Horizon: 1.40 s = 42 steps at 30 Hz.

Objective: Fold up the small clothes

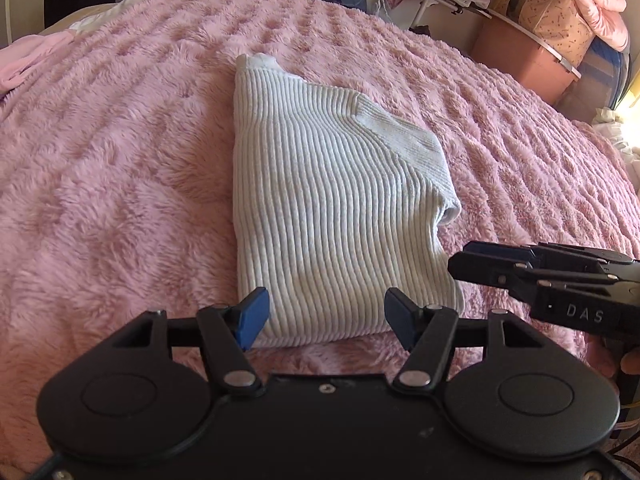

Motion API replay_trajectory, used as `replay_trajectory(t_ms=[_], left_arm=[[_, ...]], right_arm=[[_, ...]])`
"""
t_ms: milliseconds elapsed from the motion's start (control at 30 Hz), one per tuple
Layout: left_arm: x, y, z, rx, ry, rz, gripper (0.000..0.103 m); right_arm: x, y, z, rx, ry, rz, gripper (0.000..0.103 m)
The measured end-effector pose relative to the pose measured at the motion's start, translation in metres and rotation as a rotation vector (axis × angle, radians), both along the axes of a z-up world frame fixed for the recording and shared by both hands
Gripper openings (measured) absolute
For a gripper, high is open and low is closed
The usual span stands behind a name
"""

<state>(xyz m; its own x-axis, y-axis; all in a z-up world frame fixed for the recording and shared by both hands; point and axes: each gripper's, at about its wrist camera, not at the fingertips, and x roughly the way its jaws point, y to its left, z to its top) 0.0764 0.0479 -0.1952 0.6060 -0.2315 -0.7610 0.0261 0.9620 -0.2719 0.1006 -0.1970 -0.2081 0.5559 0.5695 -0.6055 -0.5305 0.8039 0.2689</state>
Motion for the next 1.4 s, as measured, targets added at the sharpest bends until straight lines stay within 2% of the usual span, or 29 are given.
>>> replay_trajectory(t_ms=[133,200,267,467,567,633,733,833,900,1000,1067,1167,1400], left_arm=[[-0.004,-0.001,-0.010,0.022,0.005,-0.002,0.067],[-0.003,-0.003,-0.013,0.027,0.011,-0.003,0.067],[-0.002,-0.003,-0.014,0.030,0.015,-0.001,0.067],[0.003,-0.007,-0.011,0.002,0.006,-0.003,0.067],[0.007,-0.012,-0.019,0.023,0.018,-0.017,0.067],[0.007,-0.014,-0.025,0.048,0.019,-0.029,0.067],[0.007,-0.015,-0.026,0.056,0.009,-0.033,0.068],[0.004,-0.009,-0.016,0.024,0.004,-0.017,0.067],[0.000,-0.004,-0.004,0.014,-0.001,-0.007,0.067],[-0.008,0.002,0.019,0.027,0.007,0.021,0.068],[-0.014,0.005,0.037,0.047,0.019,0.052,0.068],[-0.025,0.006,0.056,0.081,0.019,0.103,0.068],[-0.046,0.002,0.084,0.160,0.055,0.168,0.068]], right_arm=[[-0.013,0.009,-0.011,-0.033,0.021,0.019,0.030],[-0.013,0.013,-0.014,-0.036,0.043,0.032,0.016],[-0.012,0.016,-0.015,-0.060,0.039,0.026,0.010],[-0.003,0.003,-0.002,-0.054,0.038,-0.027,0.008],[0.002,0.000,-0.013,-0.107,0.055,-0.053,0.007],[0.004,-0.002,-0.026,-0.092,0.094,-0.064,0.007],[0.005,0.000,-0.031,-0.078,0.099,-0.064,0.008],[0.004,-0.001,-0.029,-0.075,0.107,-0.056,0.011],[0.000,-0.006,-0.021,-0.052,0.092,-0.077,0.026],[-0.008,-0.011,-0.001,-0.027,0.082,-0.101,0.027],[-0.020,-0.007,0.017,-0.060,0.048,-0.121,0.031],[-0.037,0.009,0.041,-0.153,0.013,-0.165,0.046],[-0.056,0.028,0.072,-0.148,0.066,-0.249,0.053]])
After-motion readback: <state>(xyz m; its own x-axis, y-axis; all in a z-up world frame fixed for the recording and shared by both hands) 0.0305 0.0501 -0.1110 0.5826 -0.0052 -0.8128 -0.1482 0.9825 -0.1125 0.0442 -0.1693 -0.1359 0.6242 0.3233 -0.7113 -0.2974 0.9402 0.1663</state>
